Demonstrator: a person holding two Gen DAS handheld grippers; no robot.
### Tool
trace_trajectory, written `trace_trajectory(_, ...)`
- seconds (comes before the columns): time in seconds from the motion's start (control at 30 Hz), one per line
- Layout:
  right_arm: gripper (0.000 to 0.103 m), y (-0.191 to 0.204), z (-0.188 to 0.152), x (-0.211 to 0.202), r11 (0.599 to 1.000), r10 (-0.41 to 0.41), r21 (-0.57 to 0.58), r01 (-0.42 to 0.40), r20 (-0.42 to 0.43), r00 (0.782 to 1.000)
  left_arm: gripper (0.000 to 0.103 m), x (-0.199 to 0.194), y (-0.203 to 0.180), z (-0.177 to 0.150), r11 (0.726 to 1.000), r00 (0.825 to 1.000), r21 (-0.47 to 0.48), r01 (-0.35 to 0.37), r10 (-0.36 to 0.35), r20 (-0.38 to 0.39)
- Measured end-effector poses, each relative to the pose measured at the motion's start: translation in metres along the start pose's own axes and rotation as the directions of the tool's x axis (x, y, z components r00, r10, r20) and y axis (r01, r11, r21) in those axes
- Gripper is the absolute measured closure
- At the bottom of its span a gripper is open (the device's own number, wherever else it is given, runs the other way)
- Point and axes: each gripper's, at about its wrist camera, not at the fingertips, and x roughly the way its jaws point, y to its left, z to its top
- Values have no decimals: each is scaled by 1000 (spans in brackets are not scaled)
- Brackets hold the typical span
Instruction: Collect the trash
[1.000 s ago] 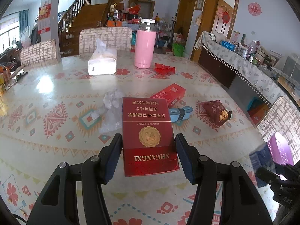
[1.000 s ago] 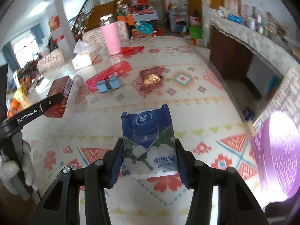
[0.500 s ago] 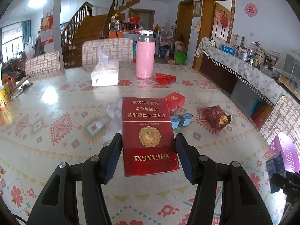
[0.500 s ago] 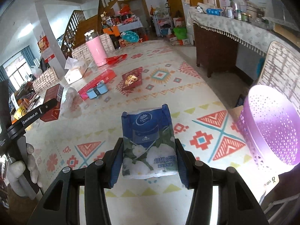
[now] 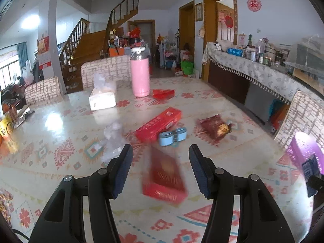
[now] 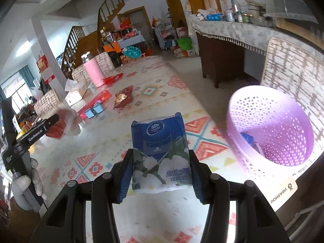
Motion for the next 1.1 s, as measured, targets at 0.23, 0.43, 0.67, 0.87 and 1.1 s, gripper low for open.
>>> trace_trajectory(0.23,47,-29,-3,-13,999,23,48,-24,31,999,46,-23,-42,10,998,999,59,38,-40,25)
trace_trajectory(0.43,47,-53,-7,-21,995,46,87,-50,37,998,45,-17,-52,11,994,995,69,86,-83,-52)
trace_trajectory(0.67,47,-67,-15,-28,994,63,88,-66,37,997,35,17,21,2,985,966,-155,79,-114,-232)
trace_trajectory(0.87,47,-75,-21,-22,990,88,105,-90,26,996,34,42,43,-15,975,934,-197,101,-162,-319)
trace_trajectory(1.1,46,-71,-20,-22,990,98,98,-100,22,995,22,64,11,-26,996,928,-39,77,-86,-363)
